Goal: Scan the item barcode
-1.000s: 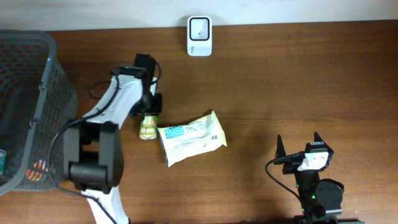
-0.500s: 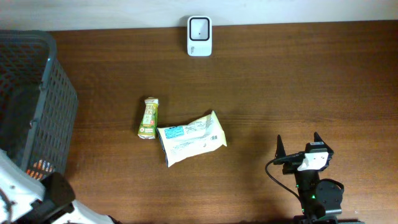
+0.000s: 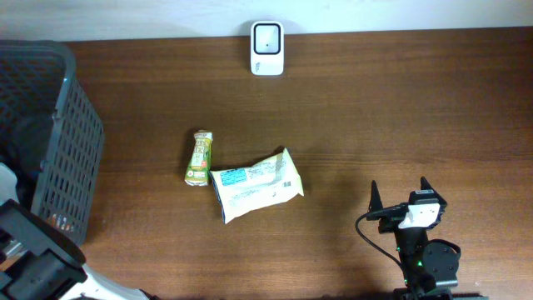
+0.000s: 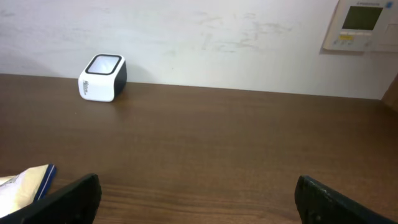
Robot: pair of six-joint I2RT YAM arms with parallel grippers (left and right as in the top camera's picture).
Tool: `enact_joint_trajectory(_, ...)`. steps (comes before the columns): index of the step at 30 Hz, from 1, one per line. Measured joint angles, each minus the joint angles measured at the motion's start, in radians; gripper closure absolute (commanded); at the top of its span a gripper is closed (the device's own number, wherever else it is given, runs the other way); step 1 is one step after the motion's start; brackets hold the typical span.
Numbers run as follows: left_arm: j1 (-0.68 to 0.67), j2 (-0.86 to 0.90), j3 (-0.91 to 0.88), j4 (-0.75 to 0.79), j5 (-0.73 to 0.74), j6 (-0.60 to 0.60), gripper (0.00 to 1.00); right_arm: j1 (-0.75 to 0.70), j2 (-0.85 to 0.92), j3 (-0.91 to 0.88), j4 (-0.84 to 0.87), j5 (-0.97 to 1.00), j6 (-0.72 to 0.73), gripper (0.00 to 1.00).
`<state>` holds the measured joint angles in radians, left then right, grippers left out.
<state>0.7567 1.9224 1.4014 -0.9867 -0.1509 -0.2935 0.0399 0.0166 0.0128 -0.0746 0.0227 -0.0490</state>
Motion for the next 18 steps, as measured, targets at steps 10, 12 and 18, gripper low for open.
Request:
enact_joint_trajectory(10,-0.001,-0.022,-0.082,0.098,-0.082,0.019,1.0,0.0,0.0,0.0,0.0,0.0,0.0,0.01)
enact_joint_trajectory(12,-0.001,-0.016,-0.037,0.06,-0.057,0.017,1.0,0.0,0.0,0.0,0.0,0.0,0.0,0.01)
enact_joint_trajectory(18,-0.001,-0.008,0.456,-0.159,0.044,0.017,1.0,0.0,0.001,0.0,0.0,0.0,0.0,0.01)
